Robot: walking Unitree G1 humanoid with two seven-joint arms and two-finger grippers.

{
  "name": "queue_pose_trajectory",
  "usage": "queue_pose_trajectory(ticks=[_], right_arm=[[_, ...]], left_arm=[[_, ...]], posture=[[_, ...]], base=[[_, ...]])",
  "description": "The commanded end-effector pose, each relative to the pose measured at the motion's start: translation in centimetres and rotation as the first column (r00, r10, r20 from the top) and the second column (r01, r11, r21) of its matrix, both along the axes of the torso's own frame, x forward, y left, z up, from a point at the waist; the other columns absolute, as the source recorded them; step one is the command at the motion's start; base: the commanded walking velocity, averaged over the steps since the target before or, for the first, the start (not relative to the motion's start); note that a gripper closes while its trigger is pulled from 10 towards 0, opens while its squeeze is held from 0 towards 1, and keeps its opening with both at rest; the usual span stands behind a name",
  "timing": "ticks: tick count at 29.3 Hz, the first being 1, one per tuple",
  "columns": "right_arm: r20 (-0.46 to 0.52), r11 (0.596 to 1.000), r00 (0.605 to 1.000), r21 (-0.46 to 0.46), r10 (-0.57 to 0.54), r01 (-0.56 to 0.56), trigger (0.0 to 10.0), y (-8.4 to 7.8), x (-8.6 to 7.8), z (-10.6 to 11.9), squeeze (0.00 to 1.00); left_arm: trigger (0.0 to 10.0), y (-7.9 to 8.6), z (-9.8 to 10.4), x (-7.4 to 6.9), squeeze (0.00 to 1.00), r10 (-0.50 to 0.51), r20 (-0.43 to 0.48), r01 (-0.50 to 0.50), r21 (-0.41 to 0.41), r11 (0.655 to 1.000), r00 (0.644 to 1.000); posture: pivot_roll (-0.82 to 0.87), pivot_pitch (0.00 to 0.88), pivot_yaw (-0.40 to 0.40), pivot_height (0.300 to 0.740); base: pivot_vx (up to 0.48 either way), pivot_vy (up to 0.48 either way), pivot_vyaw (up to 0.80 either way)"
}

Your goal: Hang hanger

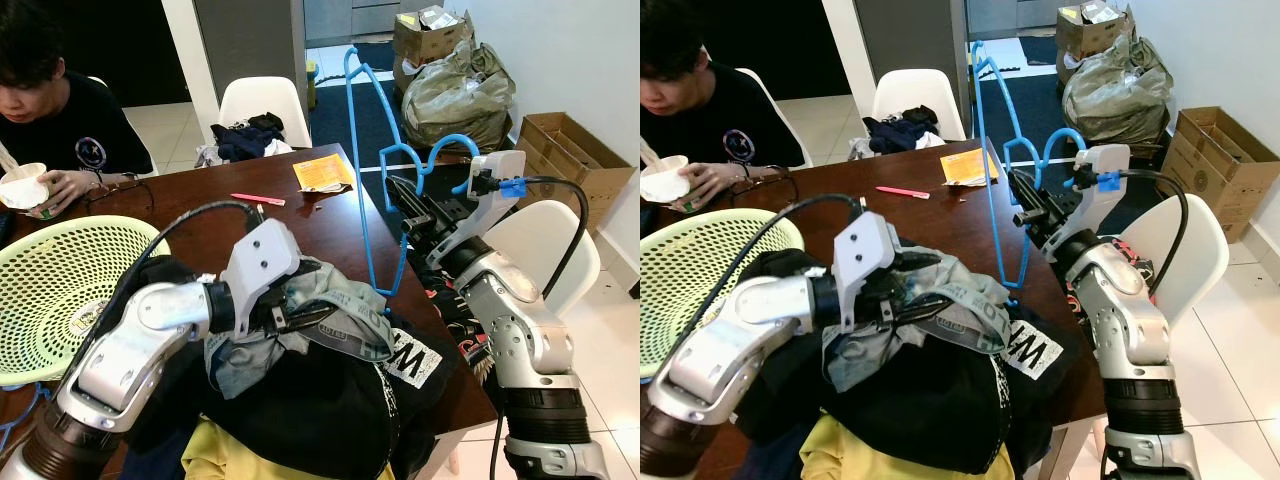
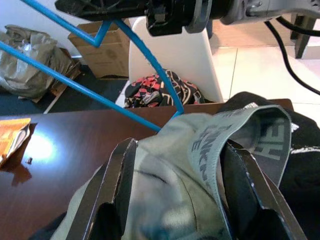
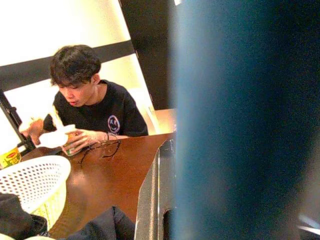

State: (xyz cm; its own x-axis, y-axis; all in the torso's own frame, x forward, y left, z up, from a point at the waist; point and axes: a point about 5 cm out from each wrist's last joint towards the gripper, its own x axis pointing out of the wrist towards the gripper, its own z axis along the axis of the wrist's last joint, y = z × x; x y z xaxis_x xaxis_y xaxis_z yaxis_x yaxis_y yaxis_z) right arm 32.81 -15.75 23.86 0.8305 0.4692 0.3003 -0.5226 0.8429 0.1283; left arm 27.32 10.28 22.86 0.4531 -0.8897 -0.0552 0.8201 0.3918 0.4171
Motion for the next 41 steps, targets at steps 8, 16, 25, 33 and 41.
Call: queue_pose_trajectory(ticks=[8, 16, 25, 33, 41], right_arm=[[0.011, 1.000, 1.000, -0.004, 0.001, -0.001, 10.0, 0.1, -0.3, 0.1, 0.00], [0.015, 1.000, 1.000, -0.002, -0.003, 0.003, 10.0, 0.0, -0.2, 0.4, 0.00], [0.017, 1.000, 1.000, 0.002, -0.008, 0.008, 10.0, -0.1, -0.2, 0.4, 0.00], [0.020, 1.000, 1.000, 0.019, -0.004, 0.004, 10.0, 0.0, 0.0, 0.5, 0.00], [0.018, 1.000, 1.000, 0.023, 0.013, -0.013, 10.0, 0.4, 0.1, 0.4, 0.00]], left_arm=[[0.0, -0.7, -1.4, -0.2, 0.00, -0.050, -0.026, 0.051, 0.061, 0.997, 0.998], [0.0, -0.3, -2.3, -0.2, 0.00, -0.051, -0.053, 0.057, 0.125, 0.991, 0.997], [0.0, 0.4, 2.6, 0.9, 0.00, 0.031, 0.073, -0.024, -0.095, 0.995, 0.997], [0.0, 3.3, 12.1, -0.9, 0.00, 0.036, 0.208, 0.098, -0.601, 0.793, 0.977], [0.0, 3.3, 11.9, -2.0, 0.00, -0.013, 0.204, 0.147, -0.656, 0.740, 0.979]], posture=[[0.04, 0.106, 0.092, 0.740], [0.04, 0.112, 0.089, 0.740], [0.04, 0.114, 0.091, 0.740], [0.05, 0.110, 0.084, 0.740], [0.05, 0.101, 0.068, 0.740]], base=[[0.000, 0.000, 0.00], [0.000, 0.000, 0.00], [0.000, 0.000, 0.00], [0.000, 0.000, 0.00], [0.000, 0.000, 0.00]])
